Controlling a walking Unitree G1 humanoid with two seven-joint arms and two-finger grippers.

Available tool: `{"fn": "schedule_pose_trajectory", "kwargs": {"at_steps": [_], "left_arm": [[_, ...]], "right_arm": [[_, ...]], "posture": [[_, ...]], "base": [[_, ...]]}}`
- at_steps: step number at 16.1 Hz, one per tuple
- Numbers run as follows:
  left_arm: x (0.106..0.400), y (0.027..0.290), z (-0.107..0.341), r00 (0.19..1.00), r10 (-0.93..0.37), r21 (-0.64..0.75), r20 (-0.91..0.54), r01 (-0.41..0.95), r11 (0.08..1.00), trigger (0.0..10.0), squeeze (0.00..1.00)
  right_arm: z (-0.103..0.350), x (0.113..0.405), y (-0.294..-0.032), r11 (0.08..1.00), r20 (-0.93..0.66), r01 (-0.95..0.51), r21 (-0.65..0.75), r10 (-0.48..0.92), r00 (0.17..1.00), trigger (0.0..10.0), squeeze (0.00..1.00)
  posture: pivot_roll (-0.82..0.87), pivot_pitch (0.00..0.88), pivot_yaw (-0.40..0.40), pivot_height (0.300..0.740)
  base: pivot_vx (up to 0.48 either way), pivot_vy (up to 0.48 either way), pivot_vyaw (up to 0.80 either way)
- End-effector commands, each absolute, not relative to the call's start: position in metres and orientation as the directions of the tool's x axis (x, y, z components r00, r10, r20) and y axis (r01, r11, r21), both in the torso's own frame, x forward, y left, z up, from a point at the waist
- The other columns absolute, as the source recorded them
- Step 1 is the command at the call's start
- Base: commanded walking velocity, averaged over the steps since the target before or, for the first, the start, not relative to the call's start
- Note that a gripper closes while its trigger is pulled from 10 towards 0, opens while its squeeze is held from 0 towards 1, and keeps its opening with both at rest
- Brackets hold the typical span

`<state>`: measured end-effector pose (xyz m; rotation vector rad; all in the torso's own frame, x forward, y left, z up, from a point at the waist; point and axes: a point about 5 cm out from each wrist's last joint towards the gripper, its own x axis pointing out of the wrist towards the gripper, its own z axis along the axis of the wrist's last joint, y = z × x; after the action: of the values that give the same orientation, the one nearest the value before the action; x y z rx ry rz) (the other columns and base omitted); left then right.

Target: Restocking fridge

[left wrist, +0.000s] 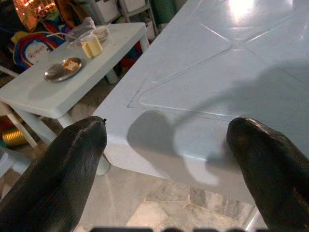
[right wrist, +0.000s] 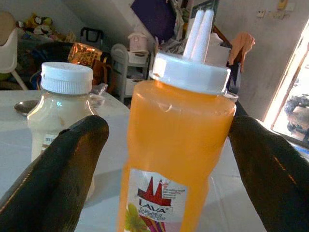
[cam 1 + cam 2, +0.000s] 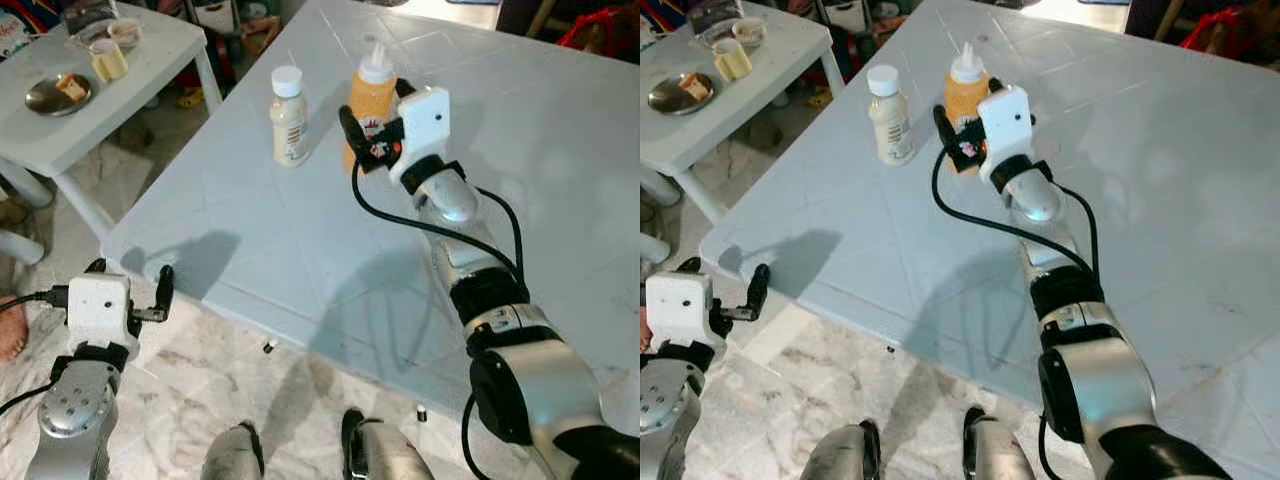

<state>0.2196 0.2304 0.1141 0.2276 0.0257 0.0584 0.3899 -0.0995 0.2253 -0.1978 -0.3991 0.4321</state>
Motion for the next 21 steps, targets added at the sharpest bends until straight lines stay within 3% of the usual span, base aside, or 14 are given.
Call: {"fn": "schedule_pose_trajectory", "kwargs": {"at_steps": [1, 12, 13, 14, 15, 20, 21], "left_arm": [[0.217, 0.231, 0.116, 0.998, 0.05, 0.248, -0.027, -0.042, 0.968, 10.0, 0.0], [0.215, 0.227, 0.115, 0.998, 0.025, 0.261, -0.053, -0.01, 0.965, 10.0, 0.0], [0.214, 0.226, 0.115, 0.998, 0.023, 0.262, -0.056, -0.008, 0.965, 10.0, 0.0], [0.214, 0.227, 0.114, 0.998, 0.024, 0.262, -0.058, -0.008, 0.965, 10.0, 0.0], [0.214, 0.227, 0.114, 0.998, 0.025, 0.263, -0.059, -0.008, 0.965, 10.0, 0.0], [0.214, 0.227, 0.115, 0.998, 0.025, 0.266, -0.06, -0.008, 0.964, 10.0, 0.0], [0.215, 0.227, 0.115, 0.998, 0.025, 0.266, -0.06, -0.008, 0.964, 10.0, 0.0]], "right_arm": [[0.23, 0.392, -0.093, 0.887, 0.334, -0.374, -0.272, 0.452, 0.827, 10.0, 0.0], [0.234, 0.406, -0.087, 0.9, 0.259, -0.36, -0.244, 0.419, 0.871, 9.7, 0.0], [0.234, 0.406, -0.087, 0.899, 0.256, -0.354, -0.257, 0.417, 0.872, 5.1, 0.0], [0.234, 0.407, -0.088, 0.901, 0.251, -0.343, -0.266, 0.409, 0.877, 9.3, 0.0], [0.236, 0.408, -0.09, 0.903, 0.254, -0.331, -0.275, 0.4, 0.881, 10.0, 0.0], [0.253, 0.411, -0.094, 0.909, 0.304, -0.283, -0.307, 0.375, 0.876, 10.0, 0.0], [0.253, 0.411, -0.094, 0.909, 0.306, -0.284, -0.305, 0.376, 0.875, 8.5, 0.0]], "posture": [[0.19, 0.243, 0.032, 0.74], [0.2, 0.27, 0.043, 0.74], [0.2, 0.27, 0.043, 0.74], [0.21, 0.274, 0.044, 0.74], [0.21, 0.274, 0.045, 0.74], [0.21, 0.272, 0.046, 0.74], [0.21, 0.27, 0.044, 0.74]], "base": [[0.0, 0.0, 0.0], [0.0, 0.0, 0.0], [0.0, 0.0, 0.0], [0.0, 0.0, 0.0], [0.0, 0.0, 0.0], [0.0, 0.0, 0.0], [0.0, 0.0, 0.0]]}}
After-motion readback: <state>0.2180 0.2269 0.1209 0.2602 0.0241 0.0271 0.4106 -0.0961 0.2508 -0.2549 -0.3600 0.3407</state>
